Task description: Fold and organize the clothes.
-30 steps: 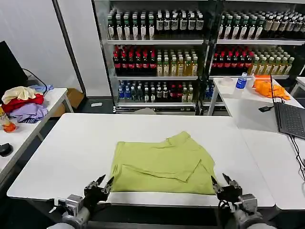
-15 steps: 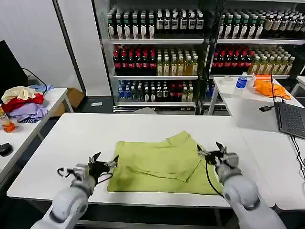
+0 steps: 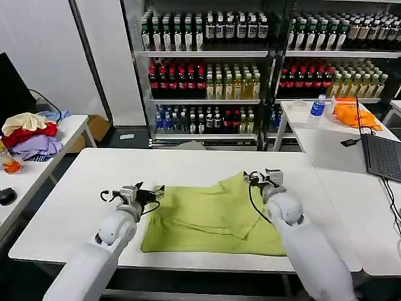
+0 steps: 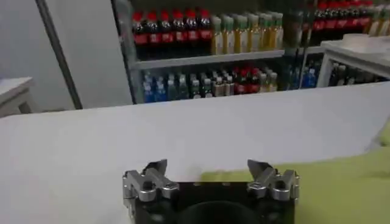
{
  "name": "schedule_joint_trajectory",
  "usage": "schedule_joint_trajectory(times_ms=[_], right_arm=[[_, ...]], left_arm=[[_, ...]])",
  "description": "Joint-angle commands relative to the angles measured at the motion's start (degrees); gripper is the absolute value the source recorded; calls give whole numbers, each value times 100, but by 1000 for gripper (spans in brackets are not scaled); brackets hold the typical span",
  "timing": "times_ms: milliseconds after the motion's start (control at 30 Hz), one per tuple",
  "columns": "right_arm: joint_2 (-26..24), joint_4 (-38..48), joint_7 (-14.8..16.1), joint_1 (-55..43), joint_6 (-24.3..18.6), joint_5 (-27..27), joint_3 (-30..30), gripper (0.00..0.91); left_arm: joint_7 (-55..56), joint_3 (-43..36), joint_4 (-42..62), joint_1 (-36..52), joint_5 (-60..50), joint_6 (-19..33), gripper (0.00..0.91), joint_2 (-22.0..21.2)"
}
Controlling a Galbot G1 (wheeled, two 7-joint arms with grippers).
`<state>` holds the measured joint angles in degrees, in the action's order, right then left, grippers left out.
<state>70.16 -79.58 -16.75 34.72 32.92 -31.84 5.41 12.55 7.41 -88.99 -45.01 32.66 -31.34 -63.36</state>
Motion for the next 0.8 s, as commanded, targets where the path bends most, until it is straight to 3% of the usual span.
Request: schedule_joint_trajectory(times_ms=[33,67,100,133,233,333,800], right_arm=[[303,926,-28,-531,8,7,-254,907],[316,947,-28,-520,13,7,-255,877],[322,954,-27,-514,13,7,-256,746],[331,973,-24,-503,14,2,-257,383],[341,1013,-29,-471,0,-19,-248,10],[339,1037,-50,-431,-34,-41,-228,0],[248,709,-6,-169,-95,-116,-126,0]], left_arm=[[-7,-343,824,637,53,-76,907,-265],[-6,-343,869,629,54,-86,756,-277],[-6,-343,889,625,54,-91,645,-286],[-7,-341,928,619,52,-91,343,-294],[-8,-341,997,609,43,-76,111,-312],[-6,-337,1108,612,16,-46,20,-349],[-144,-221,882,362,244,-12,20,-326]])
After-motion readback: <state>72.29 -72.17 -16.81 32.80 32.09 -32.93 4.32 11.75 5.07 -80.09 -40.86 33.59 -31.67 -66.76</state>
